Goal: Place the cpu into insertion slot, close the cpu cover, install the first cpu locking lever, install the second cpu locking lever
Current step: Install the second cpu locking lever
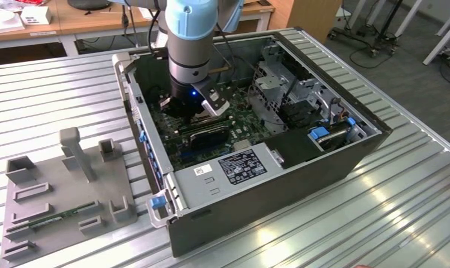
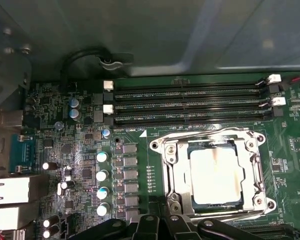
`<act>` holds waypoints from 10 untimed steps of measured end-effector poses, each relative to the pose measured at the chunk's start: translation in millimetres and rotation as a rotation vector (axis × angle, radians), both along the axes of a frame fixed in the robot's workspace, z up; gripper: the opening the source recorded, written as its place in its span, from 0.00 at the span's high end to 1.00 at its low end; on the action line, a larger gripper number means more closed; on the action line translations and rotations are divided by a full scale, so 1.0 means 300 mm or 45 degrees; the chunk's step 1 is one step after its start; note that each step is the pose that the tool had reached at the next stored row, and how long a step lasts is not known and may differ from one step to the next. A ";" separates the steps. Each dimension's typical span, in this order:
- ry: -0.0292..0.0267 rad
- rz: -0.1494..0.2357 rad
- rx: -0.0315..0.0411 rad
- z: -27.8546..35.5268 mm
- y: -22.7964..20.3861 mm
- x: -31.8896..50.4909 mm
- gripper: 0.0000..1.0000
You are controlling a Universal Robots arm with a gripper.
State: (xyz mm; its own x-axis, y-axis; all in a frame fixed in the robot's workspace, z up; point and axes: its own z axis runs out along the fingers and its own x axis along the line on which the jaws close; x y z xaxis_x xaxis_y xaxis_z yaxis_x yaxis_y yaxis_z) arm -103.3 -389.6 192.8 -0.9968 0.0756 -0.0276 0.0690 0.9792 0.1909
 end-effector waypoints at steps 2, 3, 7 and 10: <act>0.0001 0.000 0.0000 0.000 0.001 0.000 0.89; 0.0000 0.000 0.0001 0.001 0.002 0.000 0.89; -0.0001 0.000 0.0002 0.020 0.002 0.000 0.89; 0.0000 0.000 0.0001 0.047 0.003 0.000 0.89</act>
